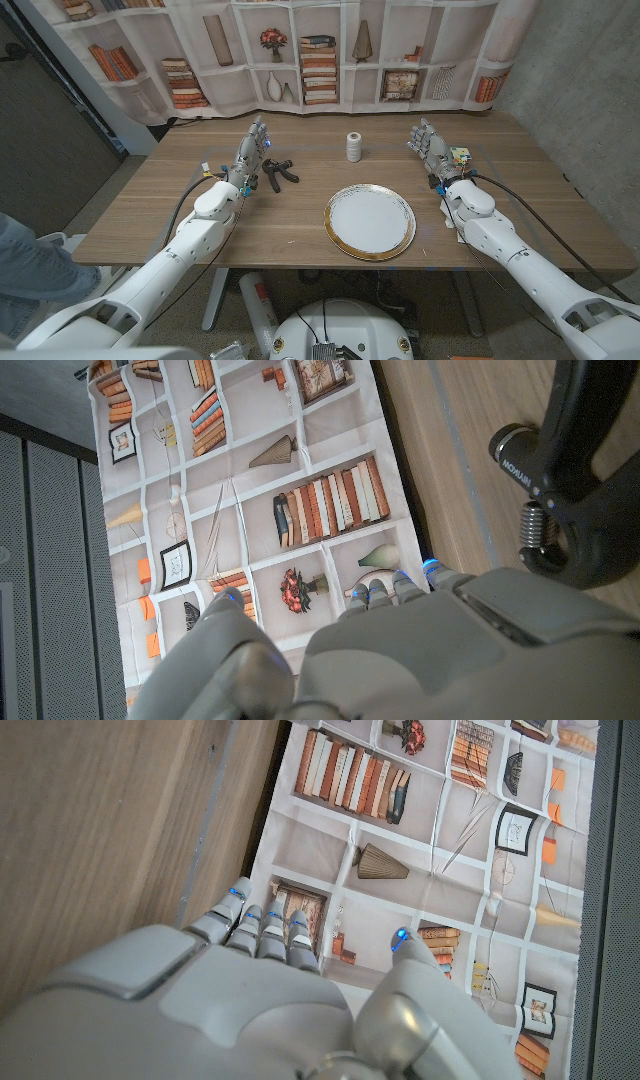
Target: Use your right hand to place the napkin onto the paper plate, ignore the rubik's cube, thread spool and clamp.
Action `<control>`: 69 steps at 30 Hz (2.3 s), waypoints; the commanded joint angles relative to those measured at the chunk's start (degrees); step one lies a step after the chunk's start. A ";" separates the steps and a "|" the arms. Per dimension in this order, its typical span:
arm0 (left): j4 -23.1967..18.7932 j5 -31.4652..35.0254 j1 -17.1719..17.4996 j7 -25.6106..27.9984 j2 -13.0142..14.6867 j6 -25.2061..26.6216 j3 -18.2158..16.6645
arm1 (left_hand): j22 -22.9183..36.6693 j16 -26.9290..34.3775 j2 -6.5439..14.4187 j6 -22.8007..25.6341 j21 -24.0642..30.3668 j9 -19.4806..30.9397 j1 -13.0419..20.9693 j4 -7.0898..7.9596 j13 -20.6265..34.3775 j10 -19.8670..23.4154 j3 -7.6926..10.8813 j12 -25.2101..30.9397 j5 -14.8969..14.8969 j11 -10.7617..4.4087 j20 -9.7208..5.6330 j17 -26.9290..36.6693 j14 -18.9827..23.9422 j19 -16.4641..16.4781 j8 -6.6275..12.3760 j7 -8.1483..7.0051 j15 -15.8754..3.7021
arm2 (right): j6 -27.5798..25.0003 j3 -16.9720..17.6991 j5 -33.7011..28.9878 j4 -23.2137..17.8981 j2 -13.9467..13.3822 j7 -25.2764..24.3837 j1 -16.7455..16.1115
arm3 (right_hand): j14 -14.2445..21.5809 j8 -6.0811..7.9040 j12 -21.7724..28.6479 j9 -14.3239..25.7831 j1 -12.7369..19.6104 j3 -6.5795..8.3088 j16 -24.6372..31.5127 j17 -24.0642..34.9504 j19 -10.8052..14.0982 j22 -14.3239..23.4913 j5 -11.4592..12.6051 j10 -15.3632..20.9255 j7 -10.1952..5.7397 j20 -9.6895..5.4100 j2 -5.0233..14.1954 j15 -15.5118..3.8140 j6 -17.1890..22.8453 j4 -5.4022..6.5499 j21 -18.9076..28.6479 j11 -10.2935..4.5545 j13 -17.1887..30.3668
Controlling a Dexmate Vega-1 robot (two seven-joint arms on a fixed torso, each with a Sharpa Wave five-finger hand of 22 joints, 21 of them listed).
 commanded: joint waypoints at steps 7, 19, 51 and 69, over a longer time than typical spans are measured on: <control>-3.11 0.64 1.58 1.06 1.10 0.77 -0.14 | 0.12 0.33 0.32 -0.54 0.35 0.29 0.68 0.00 0.26 -0.77 0.27 0.24 0.47 0.50 -0.42 0.18 -3.22 -1.86 0.32 0.48 0.31 | 1.21 0.18 0.13 -0.49 -0.03 0.15 -1.05 | 1.23 0.44 0.51 0.24 0.86 0.34 0.34 0.04 1.45 0.11 0.40 1.20 0.36 -1.15 0.06 -0.69 1.16 -0.32 0.18 -0.78 0.22; -2.71 0.19 0.98 -1.05 0.94 0.64 0.44 | 0.09 0.83 0.69 1.17 0.91 0.27 1.06 -0.30 0.24 1.03 -0.13 0.91 1.11 0.47 -0.07 0.11 -1.41 0.09 0.89 0.65 0.26 | 2.88 1.11 -0.27 -2.73 -1.00 -0.39 -2.47 | 1.38 0.45 0.56 0.23 1.12 0.36 0.21 -0.01 1.79 0.12 0.49 1.52 0.22 -1.31 0.23 -0.71 1.44 -0.57 -0.10 -0.53 0.18; -3.31 0.76 1.06 0.10 0.87 1.80 0.95 | 0.11 0.48 1.22 1.97 0.19 0.27 1.57 -0.59 0.22 1.62 -0.50 0.92 1.74 0.40 0.17 0.08 -1.44 -1.19 0.91 0.53 0.17 | 4.29 2.08 -2.34 -7.67 -4.10 -0.70 -4.58 | 3.04 0.53 1.05 0.24 1.75 0.40 0.31 -0.01 3.40 0.15 0.60 3.58 -0.35 -1.07 0.86 -0.72 2.49 -1.24 -0.79 -0.90 0.17; -4.96 0.99 2.25 0.95 1.59 2.50 0.92 | 0.13 0.59 1.56 2.70 0.18 0.24 1.85 -0.71 0.24 2.26 -0.65 1.06 1.99 0.02 0.68 0.07 -0.87 -1.17 1.01 0.30 -0.01 | 6.42 3.57 -2.26 -11.01 -5.64 -0.40 -7.32 | 3.74 0.59 1.23 0.26 1.85 0.33 0.35 0.02 4.08 0.17 0.55 4.39 -0.58 -0.96 1.00 -0.89 2.98 -1.45 -1.04 -1.03 0.18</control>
